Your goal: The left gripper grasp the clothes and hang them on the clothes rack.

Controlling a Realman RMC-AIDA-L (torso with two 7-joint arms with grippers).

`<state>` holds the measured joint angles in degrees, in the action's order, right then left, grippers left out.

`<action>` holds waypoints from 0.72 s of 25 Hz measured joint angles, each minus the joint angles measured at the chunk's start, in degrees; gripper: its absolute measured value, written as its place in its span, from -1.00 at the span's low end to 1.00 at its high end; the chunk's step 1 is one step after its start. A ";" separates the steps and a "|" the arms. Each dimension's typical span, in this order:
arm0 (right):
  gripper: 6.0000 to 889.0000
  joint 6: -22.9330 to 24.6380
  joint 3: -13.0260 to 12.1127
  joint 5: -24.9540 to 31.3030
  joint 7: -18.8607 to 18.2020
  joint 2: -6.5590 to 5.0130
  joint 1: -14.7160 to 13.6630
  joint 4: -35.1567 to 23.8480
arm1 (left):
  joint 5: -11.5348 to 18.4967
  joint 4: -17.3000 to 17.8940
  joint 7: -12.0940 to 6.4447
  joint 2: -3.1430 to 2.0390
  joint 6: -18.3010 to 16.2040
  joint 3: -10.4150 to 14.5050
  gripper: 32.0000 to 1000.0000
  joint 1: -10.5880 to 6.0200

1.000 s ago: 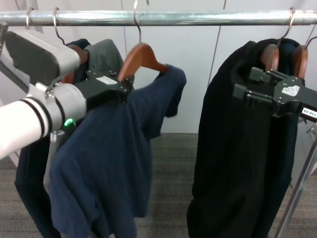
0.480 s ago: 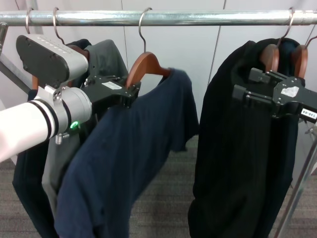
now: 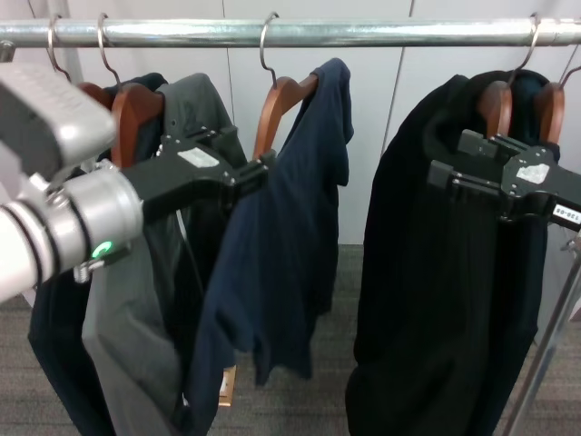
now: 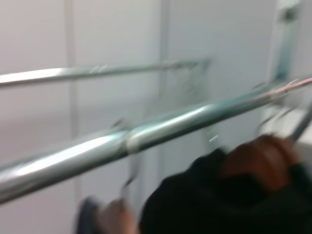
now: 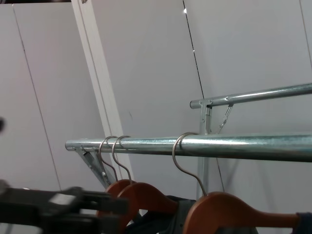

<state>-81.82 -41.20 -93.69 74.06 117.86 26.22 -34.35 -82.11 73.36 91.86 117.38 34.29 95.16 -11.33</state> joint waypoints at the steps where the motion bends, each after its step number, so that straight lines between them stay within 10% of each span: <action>1: 0.85 0.00 0.07 0.00 0.00 0.00 -0.05 0.00 | 2.29 1.61 -2.84 -0.02 3.54 -0.71 0.07 1.92; 6: 0.85 -0.01 0.15 0.00 0.00 0.00 -0.12 -0.02 | 12.23 0.47 -12.02 -0.08 17.42 -5.80 0.21 6.95; 18: 0.85 -0.10 0.00 0.00 0.02 -0.09 0.04 -0.02 | 13.34 -6.97 -15.22 0.02 25.64 -10.70 0.21 7.68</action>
<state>-81.92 -41.20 -93.69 74.08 117.77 26.27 -34.37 -68.77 66.39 76.64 117.40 59.93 84.46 -3.65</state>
